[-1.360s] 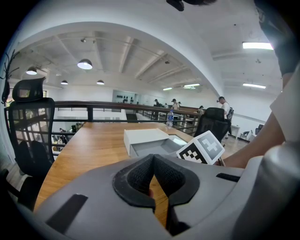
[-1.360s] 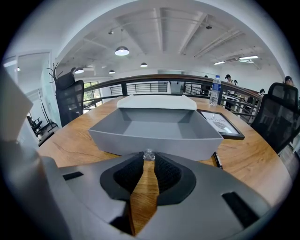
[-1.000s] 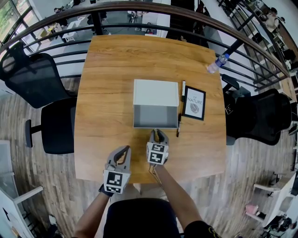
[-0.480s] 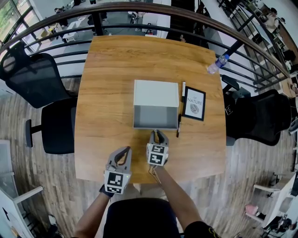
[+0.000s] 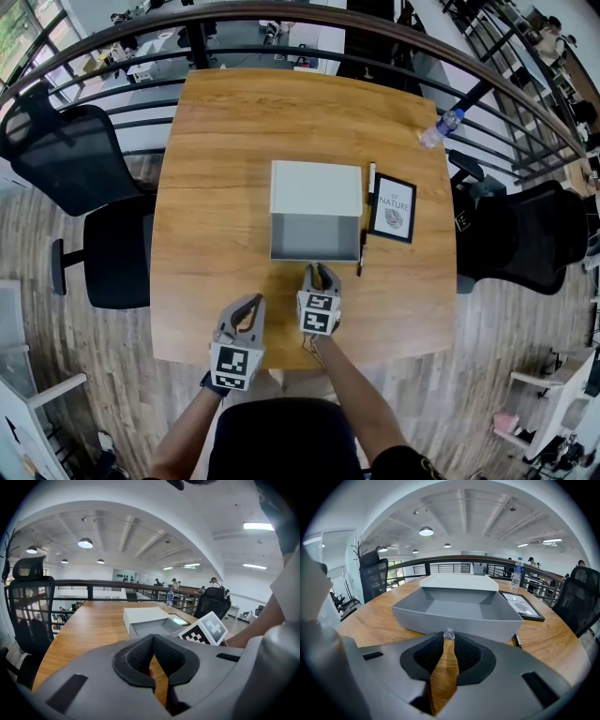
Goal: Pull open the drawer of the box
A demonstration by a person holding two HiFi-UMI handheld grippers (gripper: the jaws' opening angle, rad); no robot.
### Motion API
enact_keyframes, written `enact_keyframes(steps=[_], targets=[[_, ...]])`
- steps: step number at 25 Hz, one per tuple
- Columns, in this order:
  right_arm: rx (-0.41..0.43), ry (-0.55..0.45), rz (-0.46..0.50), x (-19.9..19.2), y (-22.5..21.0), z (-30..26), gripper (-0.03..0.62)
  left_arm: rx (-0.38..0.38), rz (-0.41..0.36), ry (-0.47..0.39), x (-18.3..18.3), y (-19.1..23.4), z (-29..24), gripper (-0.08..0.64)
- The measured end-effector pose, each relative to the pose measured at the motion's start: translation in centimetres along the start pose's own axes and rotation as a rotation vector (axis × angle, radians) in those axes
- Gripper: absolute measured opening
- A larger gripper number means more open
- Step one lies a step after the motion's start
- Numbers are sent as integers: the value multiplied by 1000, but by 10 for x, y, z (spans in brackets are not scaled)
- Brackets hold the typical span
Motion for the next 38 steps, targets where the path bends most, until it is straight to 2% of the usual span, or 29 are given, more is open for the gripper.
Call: enact_keyframes(steps=[17, 26, 29, 30, 31, 32, 38], targets=[[-6, 9, 8, -5, 2, 3, 64, 3, 3, 1, -1, 3, 2, 17], [-27, 20, 8, 4, 3, 3, 69, -7, -3, -3, 5, 2, 4, 17], [-32, 17, 2, 8, 2, 14, 69, -18, -21, -8, 14, -2, 12, 17], [-39, 16, -2, 8, 1, 20, 53, -23, -29, -8, 15, -4, 15, 17], [-46, 15, -4, 8, 1, 27, 3, -28, -38, -6, 17, -6, 18, 17], [-49, 16, -6, 8, 1, 34, -6, -34, -47, -5, 19, -6, 21, 17], [0, -24, -37, 13, -3, 98, -6, -50, -87, -18, 39, -5, 38, 17]])
Point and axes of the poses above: the fingertips, and each gripper's own axes: z backward along the fingers, y to its left, x out of its top, the point moved 10 cm from there along z, backward along the fingers, and after that the axes turned 5 degrees about -z, right-handed, at the moved point
